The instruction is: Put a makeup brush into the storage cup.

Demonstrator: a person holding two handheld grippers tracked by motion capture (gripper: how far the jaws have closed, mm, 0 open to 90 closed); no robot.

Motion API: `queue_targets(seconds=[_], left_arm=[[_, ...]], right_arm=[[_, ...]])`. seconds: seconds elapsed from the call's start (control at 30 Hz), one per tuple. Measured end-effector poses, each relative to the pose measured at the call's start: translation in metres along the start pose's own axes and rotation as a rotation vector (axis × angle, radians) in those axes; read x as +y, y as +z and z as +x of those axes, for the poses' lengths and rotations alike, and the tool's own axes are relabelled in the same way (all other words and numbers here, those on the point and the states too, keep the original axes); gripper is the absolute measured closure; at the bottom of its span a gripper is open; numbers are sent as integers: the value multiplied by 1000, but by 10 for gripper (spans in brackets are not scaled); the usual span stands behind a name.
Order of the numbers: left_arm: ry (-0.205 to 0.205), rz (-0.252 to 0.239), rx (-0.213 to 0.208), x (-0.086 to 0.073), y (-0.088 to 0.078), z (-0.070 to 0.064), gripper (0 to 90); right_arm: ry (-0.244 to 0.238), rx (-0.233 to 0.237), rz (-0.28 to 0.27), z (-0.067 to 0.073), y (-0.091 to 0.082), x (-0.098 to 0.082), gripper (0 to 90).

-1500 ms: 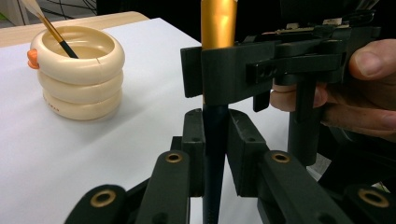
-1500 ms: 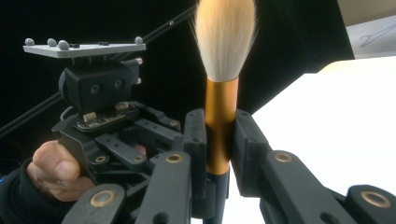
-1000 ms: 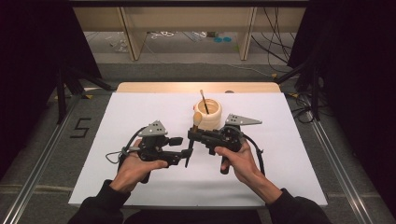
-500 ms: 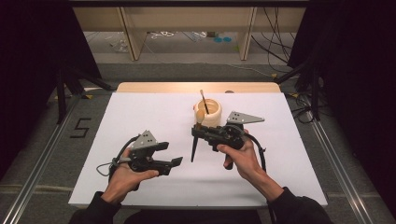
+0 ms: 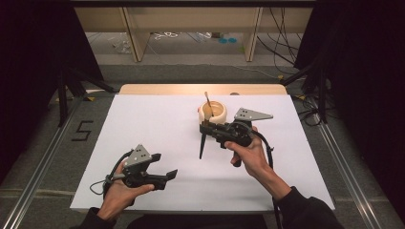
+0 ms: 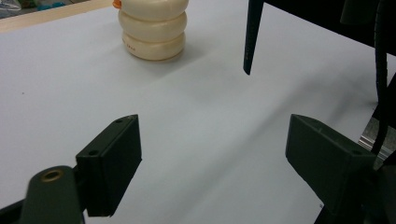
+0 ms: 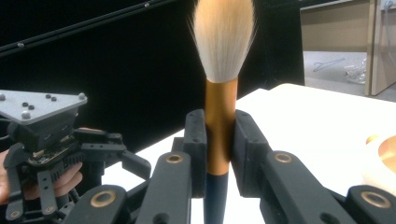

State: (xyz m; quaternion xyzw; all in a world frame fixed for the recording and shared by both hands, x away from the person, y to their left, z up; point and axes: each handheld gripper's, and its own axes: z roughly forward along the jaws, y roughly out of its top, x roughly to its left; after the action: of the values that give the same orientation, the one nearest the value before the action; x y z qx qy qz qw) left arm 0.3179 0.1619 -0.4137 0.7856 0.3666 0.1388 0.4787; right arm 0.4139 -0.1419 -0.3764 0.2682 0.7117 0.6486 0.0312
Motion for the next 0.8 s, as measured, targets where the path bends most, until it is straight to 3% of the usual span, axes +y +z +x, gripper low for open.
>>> queue_targets(seconds=[0.2,0.23,0.43,0.8], left_arm=[[11,-1,12,-8,-3,-5,174],[15,-3,10,-9,-3,-5,174],[25,-17,40,-16,-6,-5,173],[33,-22,45,-23,-10,-7,173]], right_arm=[[-10,-19,4,-5,-1,5,778],[-31,-26,-5,-7,-1,6,778],[-30,-41,7,-12,-3,10,777],[-28,-73,5,-22,-3,19,777]])
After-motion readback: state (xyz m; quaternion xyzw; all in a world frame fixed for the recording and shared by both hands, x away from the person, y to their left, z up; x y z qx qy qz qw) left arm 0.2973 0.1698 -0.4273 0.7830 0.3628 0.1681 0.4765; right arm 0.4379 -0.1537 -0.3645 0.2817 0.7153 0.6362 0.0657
